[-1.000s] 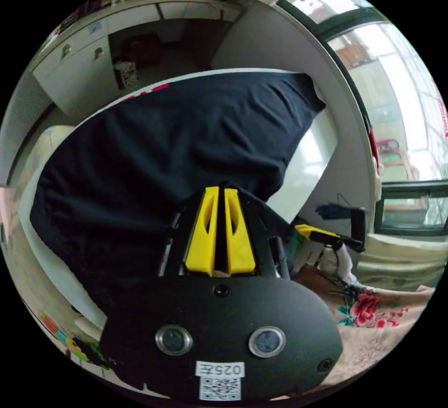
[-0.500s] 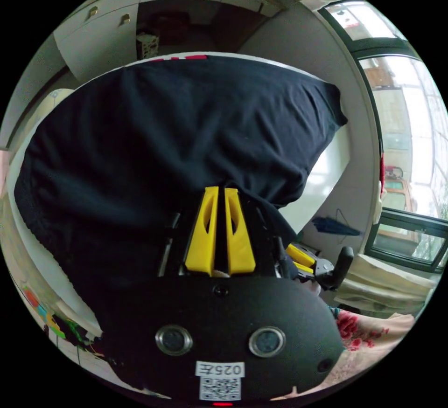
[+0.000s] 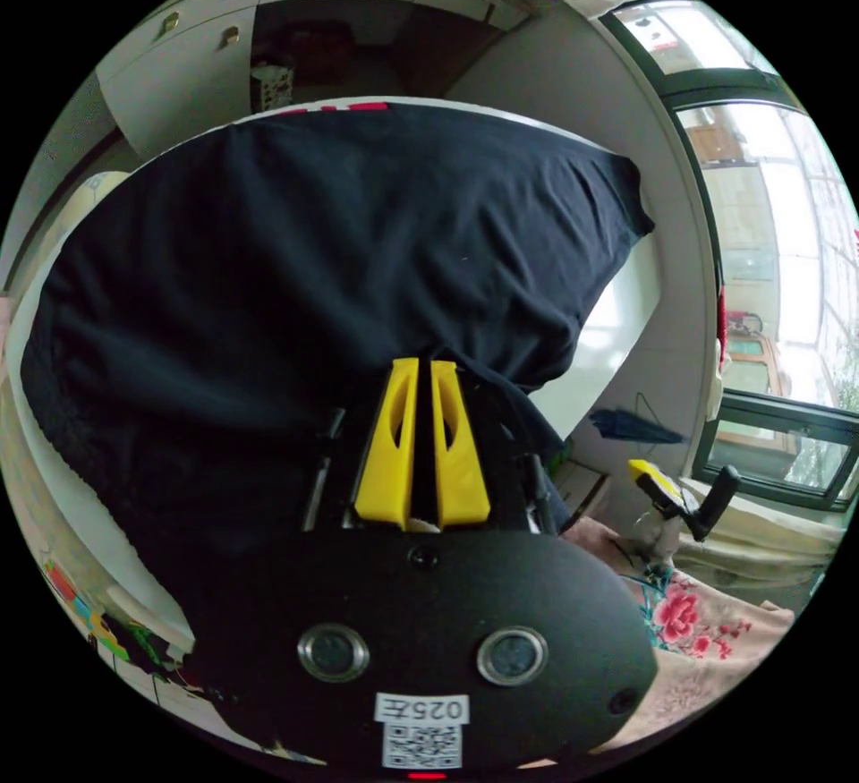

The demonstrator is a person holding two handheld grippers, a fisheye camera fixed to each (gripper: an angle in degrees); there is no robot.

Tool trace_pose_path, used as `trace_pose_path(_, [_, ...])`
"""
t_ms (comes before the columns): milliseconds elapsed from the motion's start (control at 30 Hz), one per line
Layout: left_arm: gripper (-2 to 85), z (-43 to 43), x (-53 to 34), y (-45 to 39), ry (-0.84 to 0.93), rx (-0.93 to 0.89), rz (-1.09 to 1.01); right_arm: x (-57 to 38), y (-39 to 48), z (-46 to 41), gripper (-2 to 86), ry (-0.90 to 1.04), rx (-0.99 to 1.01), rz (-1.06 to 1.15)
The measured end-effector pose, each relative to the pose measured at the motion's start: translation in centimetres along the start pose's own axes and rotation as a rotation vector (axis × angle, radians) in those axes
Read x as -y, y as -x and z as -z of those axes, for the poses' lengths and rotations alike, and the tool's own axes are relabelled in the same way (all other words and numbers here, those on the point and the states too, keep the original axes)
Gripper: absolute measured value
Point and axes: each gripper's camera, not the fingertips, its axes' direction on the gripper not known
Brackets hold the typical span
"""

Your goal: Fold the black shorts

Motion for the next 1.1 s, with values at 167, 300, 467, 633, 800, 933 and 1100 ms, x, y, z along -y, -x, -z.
trace_pose_path(167, [-1.2,1.3,-0.2,0.2,0.011,0.006,0.005,-0.2,2.2,-7.0,10.9,0.28,0.133,0.139])
trace_pose_path(300, [-1.2,2.2,-0.7,0.6,0.012,0.005,-0.024,-2.1,6.6,-12.3,14.1,0.359,-0.065,0.287])
trace_pose_path(467, [-1.2,3.3,-1.0,1.1,0.031,0.023,-0.095,-3.3,13.5,-15.3,13.6,0.178,-0.384,0.554])
trace_pose_path(633, [-1.1,4.2,-1.9,3.1,0.013,-0.032,-0.071,-3.3,15.0,-18.8,0.0,0.21,-0.496,0.561])
trace_pose_path(800, [-1.1,4.9,-2.4,4.6,0.03,-0.052,-0.075,-4.3,13.8,-12.3,-0.9,0.238,-0.509,0.488])
trace_pose_path(933, [-1.1,6.2,-3.3,3.6,0.052,-0.095,-0.186,-2.8,13.3,-0.7,-1.0,0.112,-0.464,0.374])
trace_pose_path(1100, [-1.1,10.2,-5.4,0.8,-0.02,-0.229,-0.316,3.0,15.2,10.1,-0.9,0.014,-0.637,0.367])
